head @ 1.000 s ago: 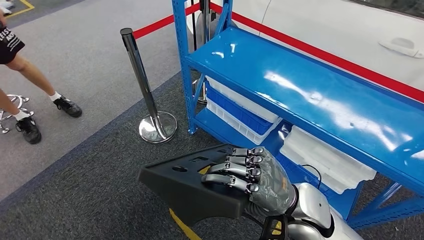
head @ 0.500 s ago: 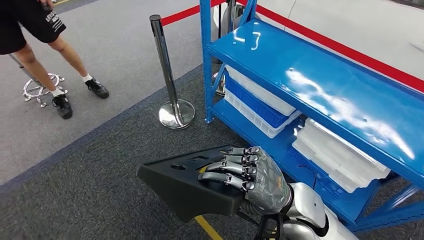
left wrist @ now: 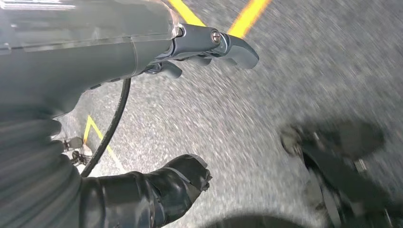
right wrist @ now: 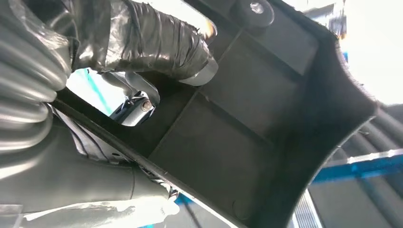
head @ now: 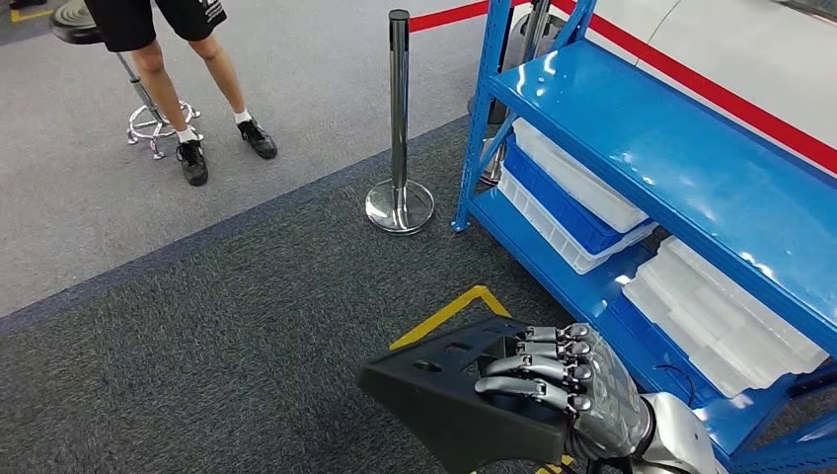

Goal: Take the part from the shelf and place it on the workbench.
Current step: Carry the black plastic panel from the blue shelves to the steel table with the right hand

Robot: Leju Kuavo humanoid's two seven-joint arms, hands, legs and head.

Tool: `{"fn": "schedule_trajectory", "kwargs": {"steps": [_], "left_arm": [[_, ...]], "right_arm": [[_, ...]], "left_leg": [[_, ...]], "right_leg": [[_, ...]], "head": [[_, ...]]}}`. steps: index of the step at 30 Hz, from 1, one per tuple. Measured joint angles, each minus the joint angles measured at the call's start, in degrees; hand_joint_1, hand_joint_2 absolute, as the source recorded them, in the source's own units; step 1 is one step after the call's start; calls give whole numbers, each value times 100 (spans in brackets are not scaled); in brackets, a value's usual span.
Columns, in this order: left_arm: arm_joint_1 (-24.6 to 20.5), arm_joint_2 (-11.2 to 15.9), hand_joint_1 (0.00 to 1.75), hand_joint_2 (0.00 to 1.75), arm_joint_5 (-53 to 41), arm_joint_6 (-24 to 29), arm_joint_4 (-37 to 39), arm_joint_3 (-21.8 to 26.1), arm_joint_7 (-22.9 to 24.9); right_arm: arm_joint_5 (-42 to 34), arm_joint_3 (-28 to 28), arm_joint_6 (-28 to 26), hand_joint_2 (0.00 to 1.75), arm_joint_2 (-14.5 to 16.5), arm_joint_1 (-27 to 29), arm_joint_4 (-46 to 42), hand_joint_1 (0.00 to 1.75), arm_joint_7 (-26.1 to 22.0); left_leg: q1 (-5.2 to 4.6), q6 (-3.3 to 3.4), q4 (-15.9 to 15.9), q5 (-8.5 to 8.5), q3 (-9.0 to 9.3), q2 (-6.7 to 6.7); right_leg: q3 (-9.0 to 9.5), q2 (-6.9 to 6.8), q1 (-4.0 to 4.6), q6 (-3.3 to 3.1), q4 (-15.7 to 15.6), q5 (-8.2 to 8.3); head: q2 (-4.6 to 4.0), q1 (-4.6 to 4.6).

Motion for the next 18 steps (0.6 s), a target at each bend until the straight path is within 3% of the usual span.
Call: {"fn": "schedule_trajectory", "kwargs": {"steps": [1, 2, 3, 5, 7, 8, 10, 12, 13, 14, 16, 17, 18], "left_arm": [[-2, 1, 0, 175, 25, -2, 0, -4, -17], [-4, 3, 0, 175, 50, -3, 0, -7, -46], [-4, 4, 0, 175, 76, -3, 0, -7, -86], [-6, 1, 0, 175, 118, -8, -2, -7, -178], [-12, -8, 0, 175, 142, -14, -7, -9, -225], [-12, -12, 0, 175, 152, -15, -9, -10, -235], [5, -8, 0, 175, 165, -13, -9, -15, -247], [21, -6, 0, 175, 164, -11, -9, -21, -269], [19, -6, 0, 175, 163, -10, -9, -26, -284], [14, -8, 0, 175, 162, -10, -9, -32, -295], [12, -7, 0, 175, 162, -8, -9, -51, -308], [16, -7, 0, 175, 162, -8, -9, -60, -310], [23, -7, 0, 175, 162, -8, -9, -67, -311]], "right_arm": [[25, -35, 48, 175, 2, 16, -11, 175, 40], [46, -54, 78, 175, 3, 19, -16, 175, 79], [60, -63, 92, 175, 5, 18, -18, 175, 119], [73, -75, 90, 175, 7, 10, -29, 175, 190], [75, -90, 81, 175, 7, -9, -53, 175, 252], [73, -97, 78, 175, 6, -23, -64, 175, 278], [69, -104, 76, 175, 6, -51, -72, 175, 319], [68, -106, 73, 175, 7, -71, -78, 175, 343], [68, -106, 71, 175, 7, -73, -84, 175, 353], [69, -106, 69, 175, 6, -67, -88, 175, 364], [69, -106, 65, 175, 5, -44, -93, 175, 391], [69, -106, 65, 175, 6, -34, -93, 175, 402], [68, -106, 65, 175, 7, -25, -93, 175, 408]], "left_leg": [[-22, 9, 12, 66, -101, -50], [-40, 12, 28, 129, -209, -108], [-53, 9, 52, 187, -316, -176], [-64, -8, 106, 285, -494, -311], [-75, -48, 172, 375, -613, -438], [-74, -79, 188, 421, -651, -499], [-67, -144, 182, 503, -697, -603], [-57, -199, 316, 383, -784, -480], [-44, -230, 544, 203, -881, -349], [-27, -268, 879, -23, -1009, -222], [15, -342, 1606, -375, -1261, -114], [33, -366, 1772, -407, -1287, -98], [48, -382, 1718, -337, -1201, -80]], "right_leg": [[-40, 26, 7, -13, 294, -98], [-7, 36, 15, -32, 441, -56], [122, 50, 26, -61, 393, 96], [632, 197, 51, -145, -223, 359], [1132, 381, 70, -201, -975, 288], [1256, 416, 81, -211, -1192, 203], [1285, 303, 83, -230, -1315, 202], [1271, 161, 62, -294, -1367, 285], [1252, 87, 51, -321, -1386, 323], [1226, 18, 60, -337, -1387, 348], [1159, -122, 70, -334, -1369, 381], [1129, -192, 73, -328, -1356, 389], [1108, -259, 73, -322, -1341, 391]], "head": [[0, 1], [0, -1], [0, -1], [0, -2], [0, -3], [0, -4], [0, -2], [0, -11], [0, -18], [0, -25], [0, -30], [0, -30], [0, -30]]}}
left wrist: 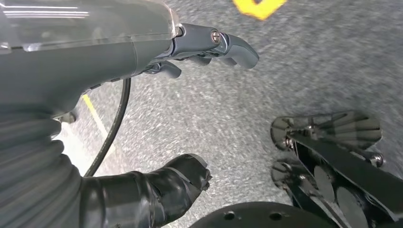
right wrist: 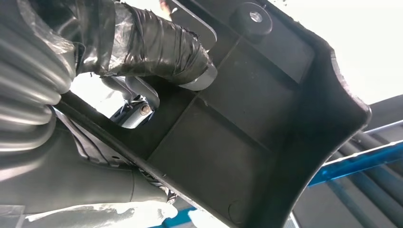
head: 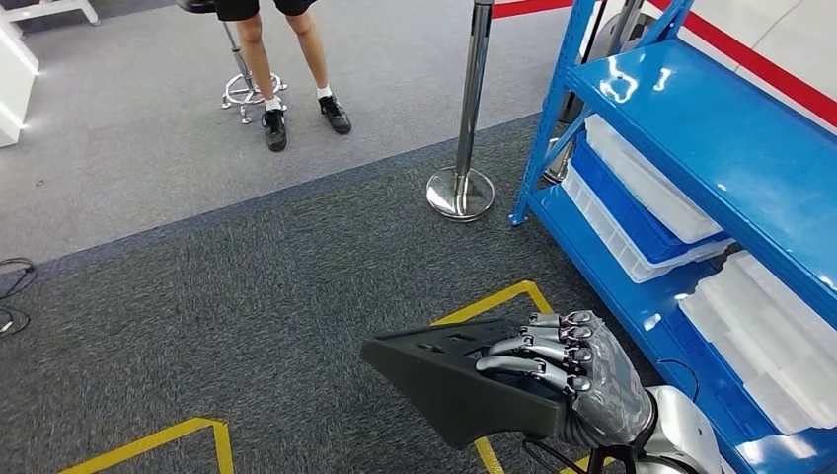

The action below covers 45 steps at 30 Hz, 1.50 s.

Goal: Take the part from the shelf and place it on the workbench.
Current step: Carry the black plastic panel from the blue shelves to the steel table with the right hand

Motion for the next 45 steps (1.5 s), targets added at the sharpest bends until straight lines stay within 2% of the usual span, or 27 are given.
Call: {"fn": "schedule_trajectory", "kwargs": {"steps": [2, 4, 5, 7, 8, 10, 12, 13, 14, 15, 16, 17, 18, 19, 21, 23, 25, 27, 28, 29, 30, 31, 33, 35, 36, 40, 45], "left_arm": [[10, 2, 0, 175, 0, 0, 0, -16, -1], [12, 8, 0, 175, 0, 0, 0, -39, -2], [12, 12, 0, 175, 0, 0, 0, -49, -2], [17, 27, 0, 175, 0, 0, 0, -64, -3], [21, 32, 0, 175, 0, 1, 0, -72, -2], [14, 36, 0, 175, 1, 2, 0, -88, 9], [2, 35, 0, 175, 7, 2, 0, -107, 31], [-1, 35, 0, 175, 11, -1, 0, -120, 49], [0, 35, 0, 175, 17, -7, 1, -136, 73], [2, 35, 0, 175, 23, -19, 2, -154, 105], [3, 35, 0, 175, 29, -40, 3, -174, 144], [5, 35, 0, 175, 36, -66, 5, -194, 188], [4, 36, 0, 175, 48, -92, 11, -212, 232], [4, 37, 0, 175, 63, -118, 19, -225, 273], [22, 38, 0, 175, 105, -153, 37, -235, 333], [60, 35, 0, 175, 136, -176, 54, -238, 365], [73, 26, 0, 175, 155, -182, 64, -239, 384], [56, 20, 0, 175, 210, -165, 69, -239, 408], [50, 19, 0, 175, 247, -150, 74, -239, 420], [48, 19, 0, 175, 284, -136, 84, -239, 427], [52, 18, 0, 175, 312, -123, 96, -239, 429], [60, 17, 0, 175, 338, -114, 109, -239, 429], [74, 20, 0, 175, 382, -101, 145, -239, 429], [70, 20, 0, 175, 428, -93, 187, -241, 428], [65, 19, 0, 175, 448, -90, 204, -244, 427], [61, 14, 0, 175, 520, -87, 257, -274, 421], [56, 3, 0, 175, 556, -85, 303, -337, 410]], "right_arm": [[-1, 0, 0, 175, -1, 8, 0, 175, 3], [-1, 0, -1, 175, -2, 10, 0, 175, 4], [-1, 0, -2, 175, -1, 10, 0, 175, 4], [-2, 0, -2, 175, 0, 5, -1, 175, 4], [-3, -1, -1, 175, 0, 0, 0, 175, 6], [-19, -2, 3, 175, -1, -3, 3, 175, 13], [-42, -2, 16, 175, -2, 12, 23, 175, 34], [-55, -2, 31, 175, -2, 20, 42, 175, 54], [-74, -2, 57, 175, -2, 25, 67, 175, 76], [-97, -2, 85, 175, -2, 26, 93, 175, 95], [-122, -2, 114, 175, -2, 25, 120, 175, 109], [-147, -2, 142, 175, -2, 25, 148, 175, 116], [-170, -3, 166, 175, 1, 26, 184, 175, 120], [-188, -4, 186, 175, 3, 30, 221, 175, 127], [-210, -9, 215, 175, 10, 46, 304, 175, 176], [-220, -14, 235, 175, 24, 52, 371, 175, 255], [-234, -21, 283, 175, 38, 54, 420, 175, 337], [-251, -37, 403, 175, 43, 79, 461, 175, 494], [-248, -50, 469, 175, 44, 106, 488, 175, 598], [-234, -65, 517, 175, 44, 141, 521, 175, 688], [-210, -82, 547, 175, 45, 175, 556, 175, 766], [-181, -101, 567, 175, 45, 199, 590, 175, 826], [-119, -148, 609, 175, 46, 226, 643, 175, 937], [-54, -199, 643, 175, 47, 251, 688, 175, 1031], [-27, -219, 652, 175, 49, 269, 711, 175, 1067], [20, -287, 666, 175, 56, 315, 770, 175, 1134], [51, -348, 710, 175, 60, 333, 809, 175, 1148]], "left_leg": [[8, 4, -710, 281, 459, 124], [-54, 81, -1356, 416, 854, 301], [-90, 131, -1496, 404, 924, 346], [-123, 227, -1556, 411, 925, 284], [-114, 267, -1611, 417, 947, 232], [-79, 345, -1708, 456, 1000, 136], [-68, 385, -1732, 473, 1015, 36], [-69, 389, -1722, 471, 1008, -26], [-70, 391, -1706, 465, 1004, -96], [-67, 389, -1682, 454, 1002, -171], [-61, 380, -1649, 438, 1004, -249], [-54, 363, -1606, 412, 998, -326], [-55, 339, -1549, 383, 975, -398], [-55, 310, -1493, 365, 933, -463], [-51, 247, -1430, 367, 837, -582], [-30, 187, -1427, 380, 786, -665], [-34, 132, -1209, 226, 681, -468], [-38, 86, -568, -125, 388, -141], [-32, 69, -199, -280, 214, -57], [-27, 64, 54, -351, 97, -20], [-26, 67, 116, -316, 73, -7], [-27, 83, -55, -174, 168, -5], [-48, 157, -830, 198, 585, -4], [-92, 236, -1420, 359, 889, -1], [-107, 242, -1527, 348, 939, -1], [-115, 181, -1589, 358, 963, -2], [-120, 203, -1580, 356, 954, -1]], "right_leg": [[-12, -125, 0, 22, 21, -12], [-9, -237, 11, 74, 24, -24], [-6, -289, 14, 102, 22, -27], [13, -390, 20, 168, 6, -27], [22, -369, 12, 199, 22, -56], [-104, -99, -5, 239, 331, -269], [-487, 221, -27, 247, 1071, -616], [-700, 277, -32, 254, 1444, -728], [-848, 295, -39, 263, 1670, -738], [-898, 303, -48, 271, 1681, -626], [-842, 321, -62, 279, 1469, -409], [-709, 388, -86, 288, 1091, -151], [-576, 509, -107, 296, 737, 33], [-481, 616, -127, 297, 475, 132], [-446, 719, -125, 282, 323, 124], [-446, 611, -125, 229, 289, 134], [-412, 494, -135, 160, 232, 162], [-401, 385, -114, 122, 205, 171], [-404, 332, -101, 116, 204, 169], [-406, 288, -90, 112, 205, 166], [-404, 253, -82, 110, 205, 163], [-396, 231, -76, 109, 206, 159], [-369, 205, -67, 114, 200, 147], [-364, 190, -64, 142, 189, 146], [-369, 185, -58, 152, 191, 142], [-366, 191, -57, 149, 184, 148], [-347, 190, -62, 194, 138, 175]], "head": [[0, 0], [0, 2], [0, 3], [0, 4], [0, 7], [0, 13], [0, 17], [0, 17], [0, 16], [0, 16], [0, 16], [0, 16], [0, 17], [1, 15], [1, 14], [0, 15], [0, 1], [0, -14], [0, -14], [0, -15], [0, -14], [0, -15], [0, -12], [0, -10], [0, -7], [0, -5], [0, -5]]}}
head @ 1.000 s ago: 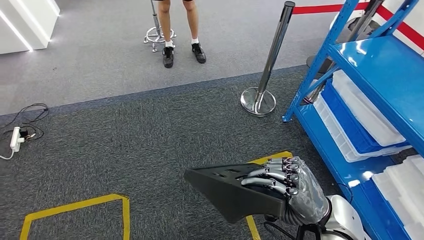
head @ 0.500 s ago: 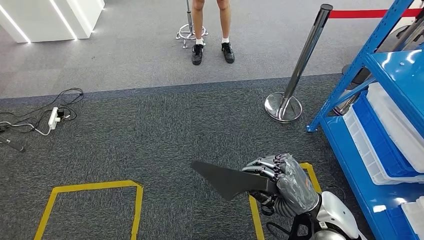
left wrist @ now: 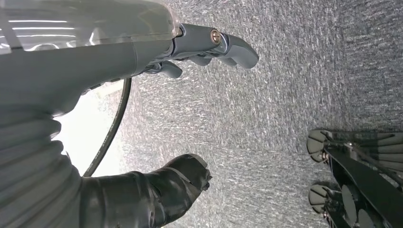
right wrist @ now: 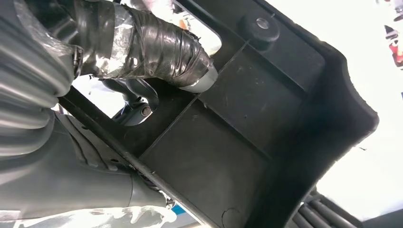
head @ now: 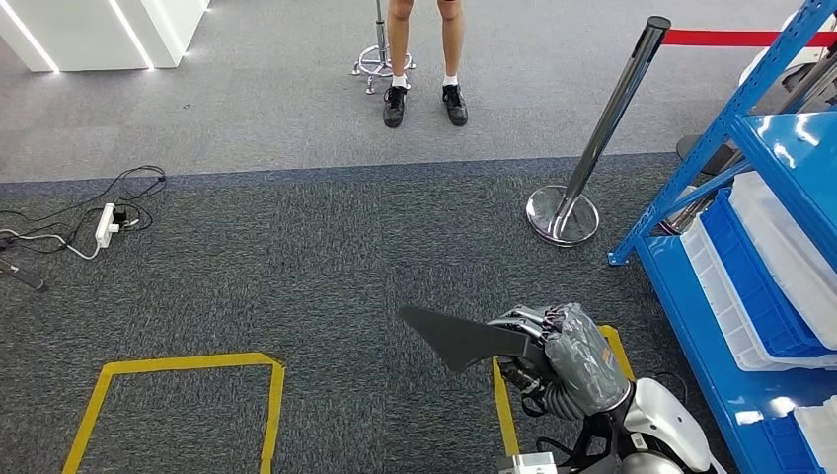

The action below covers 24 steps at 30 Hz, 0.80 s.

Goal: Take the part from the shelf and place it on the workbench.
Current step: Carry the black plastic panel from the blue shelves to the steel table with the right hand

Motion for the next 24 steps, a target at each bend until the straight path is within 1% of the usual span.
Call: {"fn": "schedule_trajectory", "kwargs": {"steps": [4, 12, 13, 14, 15, 16, 17, 18, 19, 20, 21, 22, 23, 24], "left_arm": [[-2, -13, 0, 175, 51, -2, 26, -34, -15], [-9, -16, 0, 175, 98, -1, 41, -46, -26], [-10, -15, 0, 175, 125, 1, 51, -56, -38], [-12, -16, 0, 175, 150, 2, 62, -68, -56], [-13, -19, 0, 175, 172, 3, 71, -81, -74], [-16, -21, 0, 175, 190, 4, 79, -93, -90], [-19, -24, 0, 175, 193, 4, 81, -102, -97], [-19, -26, 0, 175, 193, 4, 82, -111, -98], [-18, -26, 0, 175, 193, 4, 83, -121, -98], [-17, -27, 0, 175, 194, 4, 84, -130, -99], [-16, -28, 0, 175, 197, 4, 84, -137, -100], [-16, -31, 0, 175, 204, 5, 84, -141, -103], [-14, -31, 0, 175, 215, 6, 86, -145, -106], [-15, -27, 0, 175, 229, 9, 94, -149, -111]], "right_arm": [[16, -30, 4, 175, 0, 5, 12, 175, 16], [22, -46, 8, 175, 2, 11, 16, 175, 47], [25, -56, 11, 175, 4, 16, 16, 175, 63], [29, -69, 15, 175, 6, 25, 16, 175, 75], [32, -84, 18, 175, 8, 33, 15, 175, 86], [34, -98, 21, 175, 10, 38, 15, 175, 92], [35, -110, 22, 175, 11, 46, 16, 175, 93], [35, -118, 23, 175, 11, 54, 22, 175, 93], [36, -123, 24, 175, 11, 66, 29, 175, 94], [36, -124, 25, 175, 11, 78, 36, 175, 95], [36, -125, 24, 175, 11, 86, 41, 175, 96], [36, -127, 24, 175, 11, 90, 43, 175, 97], [36, -130, 24, 175, 11, 91, 44, 175, 97], [35, -134, 23, 175, 11, 95, 45, 175, 98]], "left_leg": [[0, 20, 8, 0, -5, 0], [-1, 24, 11, 0, -6, -1], [-12, 61, 14, 0, -10, 0], [-6, 116, -69, 33, 37, 4], [1, 182, -159, 70, 91, 11], [9, 246, -251, 107, 145, 17], [27, 277, -340, 140, 202, 23], [29, 287, -337, 134, 206, 24], [32, 282, -317, 117, 203, 20], [39, 266, -284, 89, 202, 14], [53, 239, -239, 52, 202, 6], [76, 201, -176, 4, 202, -3], [96, 154, -94, -57, 193, -10], [102, 99, 6, -124, 170, -19]], "right_leg": [[2, 1, 0, 22, -12, 14], [3, 2, -1, 29, -15, 18], [7, 0, -14, 60, -35, 29], [13, 10, -22, 92, -26, 19], [-16, 27, -29, 120, 51, -36], [-104, 52, -36, 147, 239, -149], [-253, 80, -33, 148, 556, -318], [-452, 98, -37, 153, 931, -488], [-633, 108, -47, 167, 1257, -596], [-734, 110, -63, 185, 1420, -597], [-731, 109, -82, 206, 1372, -488], [-613, 107, -108, 234, 1105, -289], [-448, 111, -134, 265, 755, -121], [-311, 127, -144, 275, 456, -9]], "head": [[0, 1], [0, -1], [0, -1], [0, 3], [0, 5], [0, 9], [0, 10], [0, 9], [0, 8], [0, 7], [0, 8], [0, 8], [0, 8], [0, 12]]}}
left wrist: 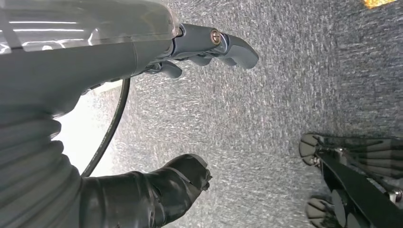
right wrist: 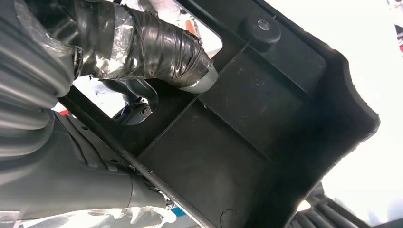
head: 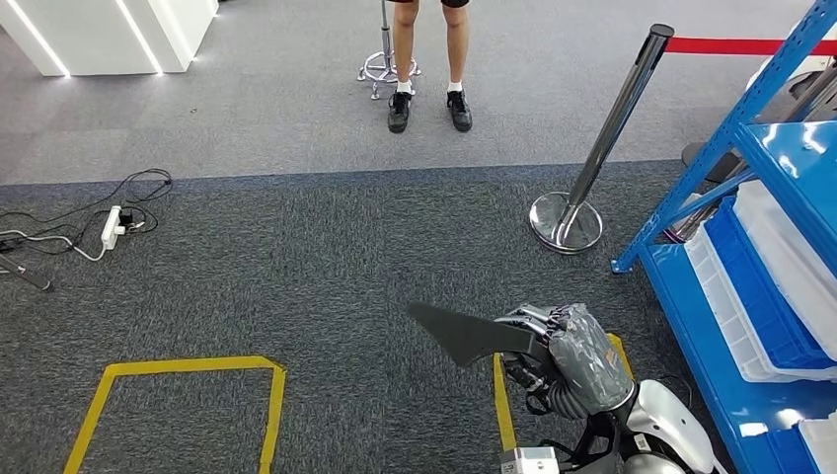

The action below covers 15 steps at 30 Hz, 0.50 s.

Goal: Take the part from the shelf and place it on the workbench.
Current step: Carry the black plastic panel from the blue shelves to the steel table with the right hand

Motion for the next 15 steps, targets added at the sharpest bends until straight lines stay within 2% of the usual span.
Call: {"fn": "schedule_trajectory", "kwargs": {"steps": [1, 2, 4, 6, 8, 9, 11, 12, 13, 14, 15], "left_arm": [[2, 5, 0, 175, 13, 3, 10, -5, -7], [5, 9, 0, 175, 26, 6, 20, -11, -14], [4, 7, 0, 175, 39, 5, 29, -20, -24], [-2, -2, 0, 175, 44, 3, 29, -24, -27], [-3, -6, 0, 175, 47, 4, 30, -25, -32], [-4, -7, 0, 175, 50, 5, 31, -26, -34], [-1, -8, 0, 175, 58, 7, 32, -29, -38], [1, -9, 0, 175, 60, 8, 32, -30, -40], [7, -10, 0, 175, 61, 9, 32, -31, -43], [15, -12, 0, 175, 62, 13, 32, -33, -48], [26, -13, 0, 175, 64, 20, 32, -35, -54]], "right_arm": [[1, -6, 0, 175, 1, 7, -1, 175, 3], [4, -13, 0, 175, 2, 17, -1, 175, 6], [11, -23, 1, 175, 3, 34, -3, 175, 9], [15, -29, 1, 175, 5, 38, -7, 175, 8], [16, -35, 1, 175, 6, 39, -14, 175, 8], [16, -36, 1, 175, 6, 42, -16, 175, 8], [16, -36, 2, 175, 6, 49, -16, 175, 9], [16, -36, 3, 175, 6, 54, -16, 175, 9], [16, -36, 5, 175, 6, 57, -16, 175, 9], [16, -37, 8, 175, 6, 59, -17, 175, 10], [16, -37, 11, 175, 6, 61, -18, 175, 12]], "left_leg": [[0, -49, 76, -55, -27, -9], [-8, -91, 126, -93, -52, -18], [-1, -139, 138, -120, -62, -29], [19, -179, 272, -219, -95, -13], [27, -214, 806, -496, -353, 11], [27, -221, 1207, -661, -579, 17], [26, -217, 1809, -833, -949, 16], [25, -201, 1908, -792, -1040, 16], [20, -175, 1821, -659, -1039, 16], [8, -134, 1577, -445, -962, 15], [-16, -73, 1201, -168, -833, 13]], "right_leg": [[85, 19, -2, -21, -179, 42], [105, 38, 11, -63, -224, 13], [92, 56, 34, -175, -190, -17], [119, 52, 35, -248, -202, -32], [150, 40, 45, -305, -213, -52], [159, 35, 59, -324, -213, -66], [174, 32, 88, -350, -213, -92], [192, 33, 103, -358, -213, -109], [220, 36, 118, -364, -213, -131], [264, 41, 134, -367, -216, -158], [320, 44, 150, -369, -222, -195]], "head": [[0, 0], [0, -1], [0, -7], [0, -6], [0, -6], [0, -7], [0, -7], [0, -6], [0, -6], [0, -6], [0, -6]]}}
